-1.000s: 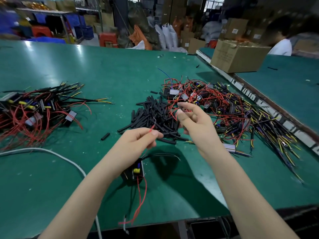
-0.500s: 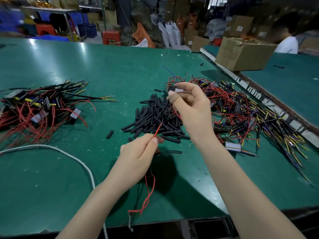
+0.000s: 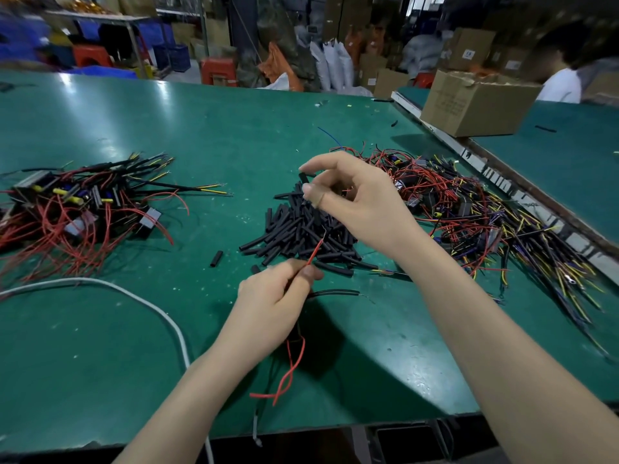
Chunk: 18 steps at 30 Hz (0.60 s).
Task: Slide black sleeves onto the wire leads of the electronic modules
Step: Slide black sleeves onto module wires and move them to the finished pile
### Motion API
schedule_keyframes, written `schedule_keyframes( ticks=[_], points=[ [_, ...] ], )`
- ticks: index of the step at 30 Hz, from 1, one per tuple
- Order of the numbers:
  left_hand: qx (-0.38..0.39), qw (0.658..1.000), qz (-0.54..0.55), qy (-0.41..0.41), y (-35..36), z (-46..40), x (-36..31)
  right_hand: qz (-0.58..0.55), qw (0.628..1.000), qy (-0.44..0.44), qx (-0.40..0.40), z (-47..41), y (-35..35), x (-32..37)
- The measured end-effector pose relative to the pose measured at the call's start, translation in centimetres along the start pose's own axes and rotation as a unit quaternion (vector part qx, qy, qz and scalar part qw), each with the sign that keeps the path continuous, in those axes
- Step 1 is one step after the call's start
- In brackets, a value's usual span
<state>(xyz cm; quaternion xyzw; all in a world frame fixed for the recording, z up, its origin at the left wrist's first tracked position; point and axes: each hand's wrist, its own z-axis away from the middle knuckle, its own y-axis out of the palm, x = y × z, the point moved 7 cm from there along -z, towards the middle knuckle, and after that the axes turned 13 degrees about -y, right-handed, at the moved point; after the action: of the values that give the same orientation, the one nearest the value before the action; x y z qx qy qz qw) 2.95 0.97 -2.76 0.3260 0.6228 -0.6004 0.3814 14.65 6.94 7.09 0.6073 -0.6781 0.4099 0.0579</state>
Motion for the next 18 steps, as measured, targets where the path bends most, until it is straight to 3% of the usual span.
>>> schedule_keyframes(
  ticks=[4,7,11,14,18],
  points=[
    [0.000,1.000,0.023,0.000,0.0,-0.1,0.2,0.033,0.998,0.002,0.046,0.2,0.3,-0.5],
    [-0.005,0.999,0.034,0.008,0.0,-0.2,0.3,0.025,0.999,0.024,0.038,0.9,0.1,-1.2],
    [-0.012,0.998,0.065,0.014,0.2,-0.2,0.4,-0.063,0.990,0.095,-0.079,2.7,0.1,-2.6],
    [-0.021,0.997,0.075,0.017,0.4,-0.2,0.4,-0.140,0.955,0.170,-0.197,4.6,0.1,-4.0],
    [-0.026,0.998,0.060,0.022,0.8,-0.4,0.4,-0.214,0.927,0.207,-0.230,5.6,0.8,-4.8]
  ],
)
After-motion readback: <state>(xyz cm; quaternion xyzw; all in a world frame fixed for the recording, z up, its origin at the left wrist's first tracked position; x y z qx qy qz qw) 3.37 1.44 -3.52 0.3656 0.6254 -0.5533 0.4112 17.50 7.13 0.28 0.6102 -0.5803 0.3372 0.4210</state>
